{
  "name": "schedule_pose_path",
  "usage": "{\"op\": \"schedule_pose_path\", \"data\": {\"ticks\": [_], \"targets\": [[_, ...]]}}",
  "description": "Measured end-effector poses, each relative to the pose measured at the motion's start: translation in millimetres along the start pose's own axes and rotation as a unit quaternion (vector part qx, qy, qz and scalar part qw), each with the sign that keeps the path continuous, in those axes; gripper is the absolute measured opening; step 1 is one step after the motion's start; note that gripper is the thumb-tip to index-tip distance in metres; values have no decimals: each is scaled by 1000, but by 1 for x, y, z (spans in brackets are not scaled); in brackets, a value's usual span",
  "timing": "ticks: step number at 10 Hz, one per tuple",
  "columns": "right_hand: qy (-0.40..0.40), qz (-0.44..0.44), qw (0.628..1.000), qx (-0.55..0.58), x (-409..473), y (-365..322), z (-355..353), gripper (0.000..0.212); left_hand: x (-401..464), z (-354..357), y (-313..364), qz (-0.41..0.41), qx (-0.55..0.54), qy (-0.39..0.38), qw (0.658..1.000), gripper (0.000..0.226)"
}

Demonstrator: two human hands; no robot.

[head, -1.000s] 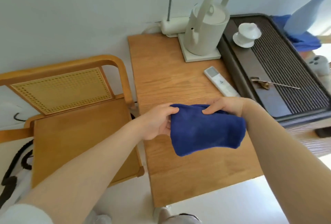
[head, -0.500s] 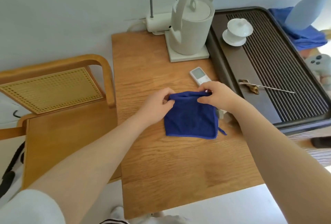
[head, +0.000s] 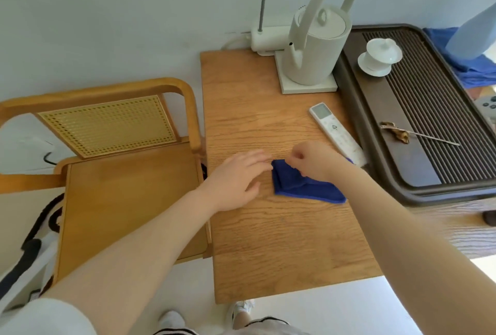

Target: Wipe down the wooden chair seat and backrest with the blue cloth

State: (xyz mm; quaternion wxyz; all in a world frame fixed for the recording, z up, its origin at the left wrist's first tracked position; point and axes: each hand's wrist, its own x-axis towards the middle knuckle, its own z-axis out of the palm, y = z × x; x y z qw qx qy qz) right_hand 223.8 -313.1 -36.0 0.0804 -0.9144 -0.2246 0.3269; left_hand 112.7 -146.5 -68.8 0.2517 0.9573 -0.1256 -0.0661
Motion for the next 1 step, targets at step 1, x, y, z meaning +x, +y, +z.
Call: {"op": "schedule_pose_path", "data": {"ticks": [1], "targets": [[102, -80, 992, 11, -8, -45, 19, 24, -41, -13, -21, -56, 34, 69, 995, 58]]}}
